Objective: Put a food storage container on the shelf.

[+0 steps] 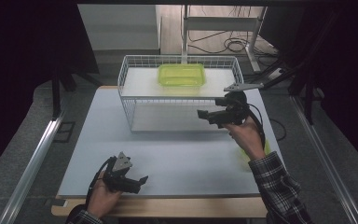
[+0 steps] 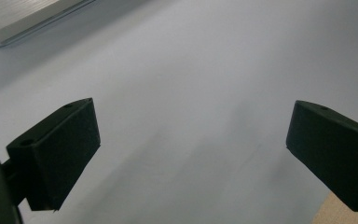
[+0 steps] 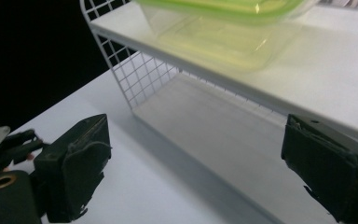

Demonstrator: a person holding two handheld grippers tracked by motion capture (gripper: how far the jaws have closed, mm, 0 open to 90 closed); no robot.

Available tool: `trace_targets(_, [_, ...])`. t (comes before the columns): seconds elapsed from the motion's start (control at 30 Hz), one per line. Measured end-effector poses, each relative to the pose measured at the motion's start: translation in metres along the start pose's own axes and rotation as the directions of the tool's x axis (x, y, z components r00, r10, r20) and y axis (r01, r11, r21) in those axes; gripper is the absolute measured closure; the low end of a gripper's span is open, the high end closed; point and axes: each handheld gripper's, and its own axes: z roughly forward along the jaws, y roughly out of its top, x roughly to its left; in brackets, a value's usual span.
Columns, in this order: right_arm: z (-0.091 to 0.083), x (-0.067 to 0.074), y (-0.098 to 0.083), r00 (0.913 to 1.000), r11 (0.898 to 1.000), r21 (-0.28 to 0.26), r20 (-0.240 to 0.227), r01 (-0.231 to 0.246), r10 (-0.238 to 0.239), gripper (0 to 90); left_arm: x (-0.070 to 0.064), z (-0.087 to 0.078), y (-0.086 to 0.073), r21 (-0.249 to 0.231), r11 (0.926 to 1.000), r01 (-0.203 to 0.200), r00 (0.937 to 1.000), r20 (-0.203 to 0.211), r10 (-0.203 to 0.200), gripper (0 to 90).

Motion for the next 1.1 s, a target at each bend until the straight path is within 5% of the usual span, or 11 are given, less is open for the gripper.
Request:
trace_targets(0.67, [-0.013,0.007,-0.062,0.9934,0.993,0.032,0.019,0.112,-0.113,0.0,0.001,-0.005,-0.003,-0.031,0.9992,0.025,0.9996,0.011,-0.025,1.3])
trace_targets(1.1, [-0.019,0.003,-0.105,0.9978,0.998,0.035,0.021,0.061,-0.062,0.0,-0.001,-0.005,-0.003,-0.024,0.9996,-0.017,0.9999,-0.001,0.017,1.2])
